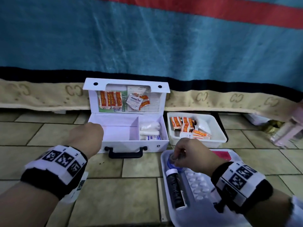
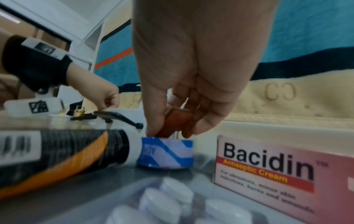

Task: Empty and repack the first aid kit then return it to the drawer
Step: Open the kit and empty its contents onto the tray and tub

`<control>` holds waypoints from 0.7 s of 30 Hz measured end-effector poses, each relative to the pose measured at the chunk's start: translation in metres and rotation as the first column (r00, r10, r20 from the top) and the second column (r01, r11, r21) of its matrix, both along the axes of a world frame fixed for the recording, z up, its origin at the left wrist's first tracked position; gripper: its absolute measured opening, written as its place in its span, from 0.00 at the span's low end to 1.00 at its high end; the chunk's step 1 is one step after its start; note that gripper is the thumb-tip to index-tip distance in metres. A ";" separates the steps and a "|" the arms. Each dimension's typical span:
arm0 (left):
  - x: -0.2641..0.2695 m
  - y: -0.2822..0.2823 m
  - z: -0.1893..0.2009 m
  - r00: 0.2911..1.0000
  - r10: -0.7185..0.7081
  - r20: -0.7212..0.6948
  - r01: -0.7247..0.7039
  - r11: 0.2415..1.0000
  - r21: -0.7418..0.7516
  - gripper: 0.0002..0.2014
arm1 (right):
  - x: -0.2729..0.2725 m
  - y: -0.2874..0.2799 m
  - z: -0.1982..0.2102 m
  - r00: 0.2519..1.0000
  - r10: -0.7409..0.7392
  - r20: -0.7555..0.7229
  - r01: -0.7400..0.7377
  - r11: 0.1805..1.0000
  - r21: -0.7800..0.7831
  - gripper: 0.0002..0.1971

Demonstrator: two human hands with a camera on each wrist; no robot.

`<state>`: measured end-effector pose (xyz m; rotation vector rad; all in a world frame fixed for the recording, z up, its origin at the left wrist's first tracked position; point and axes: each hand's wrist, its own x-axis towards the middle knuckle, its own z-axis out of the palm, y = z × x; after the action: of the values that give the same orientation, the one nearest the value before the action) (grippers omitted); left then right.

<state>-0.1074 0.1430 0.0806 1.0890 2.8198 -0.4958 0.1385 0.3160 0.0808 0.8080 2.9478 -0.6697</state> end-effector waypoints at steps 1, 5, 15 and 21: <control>0.000 0.000 0.000 1.000 0.004 -0.001 -0.004 1.000 0.000 0.10 | 0.000 -0.001 -0.002 1.000 0.005 0.005 -0.005 1.000 0.022 0.04; 0.000 0.000 -0.002 1.000 0.019 -0.001 -0.019 1.000 0.014 0.10 | 0.001 -0.002 -0.003 0.995 0.039 0.088 -0.049 0.993 0.104 0.05; -0.002 -0.001 -0.007 1.000 0.013 -0.016 -0.013 0.999 0.036 0.09 | -0.048 0.002 0.040 0.994 0.110 -0.012 -0.105 0.976 0.191 0.11; -0.005 -0.002 -0.011 0.999 -0.018 -0.037 0.019 0.999 0.048 0.11 | -0.099 -0.003 0.038 0.902 0.181 0.392 -0.289 0.928 0.235 0.14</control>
<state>-0.1121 0.1406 0.0692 1.1271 2.8705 -0.4561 0.0392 0.3126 0.1186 0.4968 2.7569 -0.0595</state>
